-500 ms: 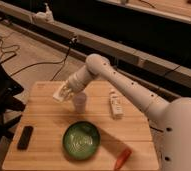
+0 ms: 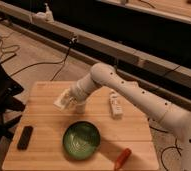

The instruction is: Place the white sponge in the ceramic bowl

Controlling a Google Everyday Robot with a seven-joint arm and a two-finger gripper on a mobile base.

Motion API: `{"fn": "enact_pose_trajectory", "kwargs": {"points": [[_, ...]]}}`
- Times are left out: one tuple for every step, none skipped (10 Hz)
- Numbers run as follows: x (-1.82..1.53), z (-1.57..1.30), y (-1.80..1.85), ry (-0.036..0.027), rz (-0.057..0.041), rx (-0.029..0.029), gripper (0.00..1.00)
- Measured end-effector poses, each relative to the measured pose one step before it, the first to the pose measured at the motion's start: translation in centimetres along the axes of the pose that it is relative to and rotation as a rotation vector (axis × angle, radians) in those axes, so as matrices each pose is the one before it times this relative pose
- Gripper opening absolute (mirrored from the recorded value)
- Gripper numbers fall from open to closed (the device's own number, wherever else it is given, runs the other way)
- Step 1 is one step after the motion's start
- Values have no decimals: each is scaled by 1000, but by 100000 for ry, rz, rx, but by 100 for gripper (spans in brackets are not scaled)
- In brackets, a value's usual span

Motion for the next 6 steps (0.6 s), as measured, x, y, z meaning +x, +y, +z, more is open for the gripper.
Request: {"fn": "enact_pose_trajectory", "kwargs": {"points": [[25,-28,-19,44,21,49,0],[71,-38,12,46,89,-22,0],[-16,50,116,27,-43,-347,0],[-47,-311,658,1214,754,-668,0],[-167,-410,612,1446,627,734,0],[-466,-544,960,1856,1038,1488,0]]}}
